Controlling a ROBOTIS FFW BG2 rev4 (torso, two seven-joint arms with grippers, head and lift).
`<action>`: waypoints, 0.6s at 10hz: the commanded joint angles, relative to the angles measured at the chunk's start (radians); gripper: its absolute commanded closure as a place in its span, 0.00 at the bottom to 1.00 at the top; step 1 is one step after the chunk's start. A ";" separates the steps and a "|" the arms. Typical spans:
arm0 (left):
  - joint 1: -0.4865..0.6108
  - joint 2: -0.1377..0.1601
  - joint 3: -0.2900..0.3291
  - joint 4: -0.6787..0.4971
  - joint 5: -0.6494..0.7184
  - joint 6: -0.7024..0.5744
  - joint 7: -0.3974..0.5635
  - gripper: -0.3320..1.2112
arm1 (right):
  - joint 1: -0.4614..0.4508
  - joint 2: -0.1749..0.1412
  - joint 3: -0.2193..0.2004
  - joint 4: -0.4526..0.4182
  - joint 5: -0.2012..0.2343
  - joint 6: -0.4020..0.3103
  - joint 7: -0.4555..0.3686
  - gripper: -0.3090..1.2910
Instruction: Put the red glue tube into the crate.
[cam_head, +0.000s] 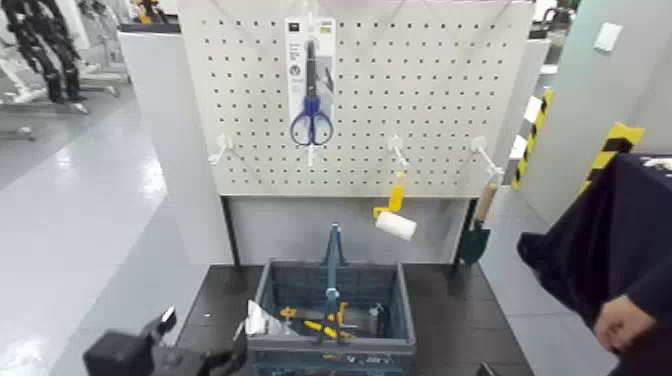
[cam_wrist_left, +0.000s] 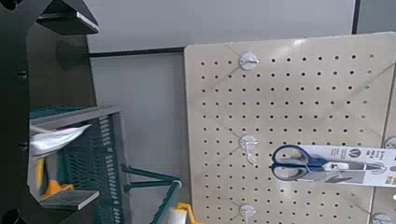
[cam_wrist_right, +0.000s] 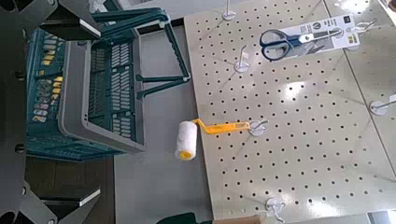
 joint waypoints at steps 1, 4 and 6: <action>0.080 0.007 -0.019 -0.006 0.031 -0.049 0.020 0.28 | 0.004 -0.005 0.002 -0.007 0.012 0.002 -0.015 0.28; 0.096 0.033 -0.048 -0.003 0.041 -0.095 0.068 0.28 | 0.011 -0.002 0.002 -0.018 0.029 0.001 -0.029 0.28; 0.096 0.036 -0.051 -0.003 0.041 -0.095 0.069 0.28 | 0.012 -0.002 0.002 -0.018 0.029 0.002 -0.029 0.28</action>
